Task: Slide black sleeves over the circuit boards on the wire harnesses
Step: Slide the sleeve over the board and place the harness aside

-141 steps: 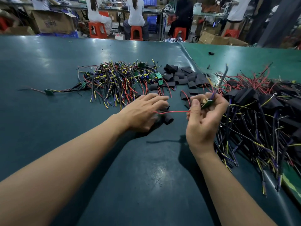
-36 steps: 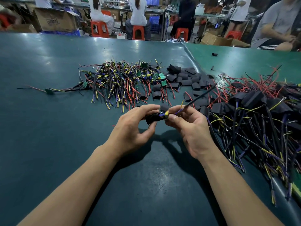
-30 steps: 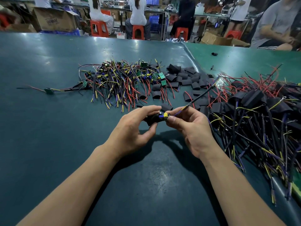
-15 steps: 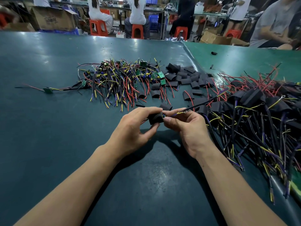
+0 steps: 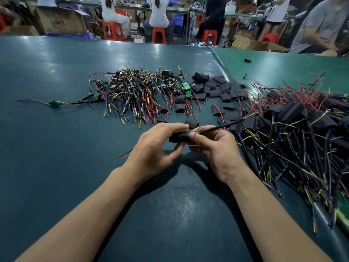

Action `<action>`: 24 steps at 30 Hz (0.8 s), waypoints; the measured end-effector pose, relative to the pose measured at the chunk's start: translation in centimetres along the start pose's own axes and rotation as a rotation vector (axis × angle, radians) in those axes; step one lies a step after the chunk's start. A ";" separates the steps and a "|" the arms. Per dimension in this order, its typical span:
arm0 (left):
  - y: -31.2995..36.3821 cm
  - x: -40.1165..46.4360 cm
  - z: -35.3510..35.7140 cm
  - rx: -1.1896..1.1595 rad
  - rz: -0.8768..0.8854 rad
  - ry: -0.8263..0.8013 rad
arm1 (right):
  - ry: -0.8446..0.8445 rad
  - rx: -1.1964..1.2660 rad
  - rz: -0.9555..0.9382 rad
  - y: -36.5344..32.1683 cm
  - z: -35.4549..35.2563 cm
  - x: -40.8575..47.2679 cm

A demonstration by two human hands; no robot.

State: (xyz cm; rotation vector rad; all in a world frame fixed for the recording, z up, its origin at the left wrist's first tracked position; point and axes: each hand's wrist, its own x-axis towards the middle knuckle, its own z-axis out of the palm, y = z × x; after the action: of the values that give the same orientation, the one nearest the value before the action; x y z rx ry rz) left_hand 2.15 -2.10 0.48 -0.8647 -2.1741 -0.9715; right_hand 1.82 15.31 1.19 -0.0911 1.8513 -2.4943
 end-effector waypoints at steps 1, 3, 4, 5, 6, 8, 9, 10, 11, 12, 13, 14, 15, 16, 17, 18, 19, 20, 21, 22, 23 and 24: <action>0.0 0.0 0.1 0.011 0.016 -0.015 | -0.005 -0.022 -0.003 0.1 0.1 0.0; 0.0 0.0 0.0 0.009 -0.007 -0.006 | 0.012 -0.032 -0.019 0.2 0.2 0.1; -0.1 0.1 0.0 -0.002 -0.028 0.011 | 0.022 -0.014 -0.028 0.1 0.1 0.1; -0.1 0.1 0.0 -0.018 -0.045 0.028 | 0.020 0.007 -0.031 0.0 0.0 0.2; 0.0 0.1 -0.1 -0.031 -0.052 0.039 | 0.002 0.034 -0.023 0.0 -0.1 0.2; 0.0 0.1 0.0 -0.034 -0.029 0.033 | -0.054 0.063 0.019 0.0 -0.1 0.1; 0.0 0.1 0.0 -0.025 -0.008 0.019 | -0.082 0.044 0.043 0.0 -0.1 0.0; 0.0 0.1 0.0 -0.017 0.012 0.004 | -0.103 0.001 0.064 0.0 0.0 -0.1; 0.0 0.0 0.0 -0.012 0.025 -0.005 | -0.118 -0.058 0.076 0.0 0.1 -0.2; -0.1 0.0 0.1 -0.010 0.032 -0.008 | -0.123 -0.110 0.080 -0.1 0.1 -0.3; -0.1 0.1 0.1 -0.007 0.036 -0.003 | -0.108 -0.138 0.075 -0.1 0.3 -0.4; -0.2 0.1 0.1 0.001 0.042 0.007 | -0.074 -0.136 0.056 -0.1 0.4 -0.5; -0.2 0.2 0.1 0.018 0.045 0.026 | -0.016 -0.121 0.023 -0.1 0.5 -0.5; -0.2 0.3 0.1 0.046 0.046 0.060 | 0.061 -0.101 -0.027 -0.2 0.6 -0.4; -0.3 0.3 0.0 0.076 0.038 0.106 | 0.146 -0.075 -0.086 -0.4 0.5 -0.3; -0.5 0.3 0.0 0.102 0.022 0.156 | 0.236 -0.035 -0.151 -0.7 0.4 -0.1; -0.7 0.2 -0.1 0.124 -0.003 0.194 | 0.336 0.035 -0.210 -1.1 0.0 0.1; -0.9 0.1 -0.2 0.141 -0.037 0.211 | 0.440 0.138 -0.252 -1.5 -0.5 0.4; -1.1 0.0 -0.2 0.158 -0.076 0.207 | 0.531 0.257 -0.270 -2.0 -1.2 0.6; -1.3 0.0 -0.2 0.174 -0.112 0.192 | 0.593 0.368 -0.260 -2.3 -1.8 0.7; -1.4 -0.1 -0.2 0.189 -0.141 0.175 | 0.616 0.454 -0.220 -2.5 -2.2 0.8; -1.5 -0.1 -0.2 0.198 -0.162 0.162 | 0.605 0.504 -0.162 -2.5 -2.4 0.8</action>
State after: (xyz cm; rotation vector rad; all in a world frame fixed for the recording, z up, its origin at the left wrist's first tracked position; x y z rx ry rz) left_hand 1.09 -3.05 -0.07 -0.5058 -2.1800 -0.8522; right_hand 0.87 18.28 2.94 0.6096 1.2976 -3.2768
